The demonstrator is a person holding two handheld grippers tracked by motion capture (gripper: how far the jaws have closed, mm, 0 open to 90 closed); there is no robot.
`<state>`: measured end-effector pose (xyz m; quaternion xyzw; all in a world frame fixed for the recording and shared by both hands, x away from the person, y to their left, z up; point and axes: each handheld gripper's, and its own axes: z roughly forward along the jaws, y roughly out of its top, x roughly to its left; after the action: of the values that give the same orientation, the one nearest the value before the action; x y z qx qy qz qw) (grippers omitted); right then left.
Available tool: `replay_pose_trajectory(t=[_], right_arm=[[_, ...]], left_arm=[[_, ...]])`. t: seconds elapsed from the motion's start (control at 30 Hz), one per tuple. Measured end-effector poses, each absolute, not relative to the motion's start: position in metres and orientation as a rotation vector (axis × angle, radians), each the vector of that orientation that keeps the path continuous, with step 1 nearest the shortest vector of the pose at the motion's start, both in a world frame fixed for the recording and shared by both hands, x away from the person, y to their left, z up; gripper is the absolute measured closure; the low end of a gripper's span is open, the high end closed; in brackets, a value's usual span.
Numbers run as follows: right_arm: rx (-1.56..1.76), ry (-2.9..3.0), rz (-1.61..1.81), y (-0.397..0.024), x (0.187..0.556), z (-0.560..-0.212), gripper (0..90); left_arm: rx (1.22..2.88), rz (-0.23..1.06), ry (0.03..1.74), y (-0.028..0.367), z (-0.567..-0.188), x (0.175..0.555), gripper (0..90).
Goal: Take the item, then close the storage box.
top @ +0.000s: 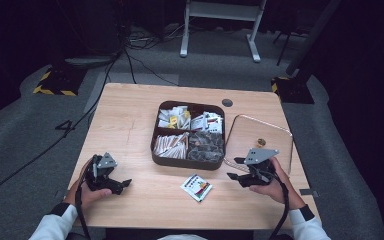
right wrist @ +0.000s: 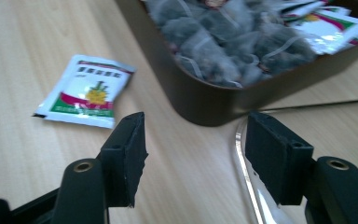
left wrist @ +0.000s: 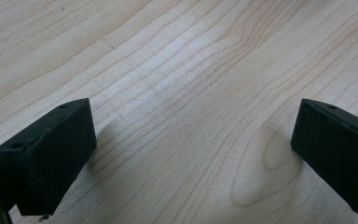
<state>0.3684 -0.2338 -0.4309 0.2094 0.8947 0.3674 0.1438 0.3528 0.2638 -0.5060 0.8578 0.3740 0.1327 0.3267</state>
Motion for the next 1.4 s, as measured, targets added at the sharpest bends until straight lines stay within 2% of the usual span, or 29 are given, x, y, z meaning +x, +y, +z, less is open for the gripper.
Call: replay_pose_trajectory(t=[0.37,0.73,1.17,1.4], right_arm=[[0.790,2.385,1.030,-0.274,0.387,-0.425,38.6],[1.045,2.173,0.973,-0.315,0.439,-0.431,39.6],[1.240,2.209,0.897,-0.335,0.486,-0.474,38.1],[1.268,2.249,0.880,-0.333,0.492,-0.486,44.2]], left_arm=[[2.246,0.349,0.977,0.263,-0.506,0.354,0.2],[2.244,0.351,0.984,0.263,-0.506,0.353,0.3],[2.241,0.344,0.986,0.263,-0.506,0.353,0.2],[2.245,0.348,0.982,0.264,-0.506,0.353,0.2]])
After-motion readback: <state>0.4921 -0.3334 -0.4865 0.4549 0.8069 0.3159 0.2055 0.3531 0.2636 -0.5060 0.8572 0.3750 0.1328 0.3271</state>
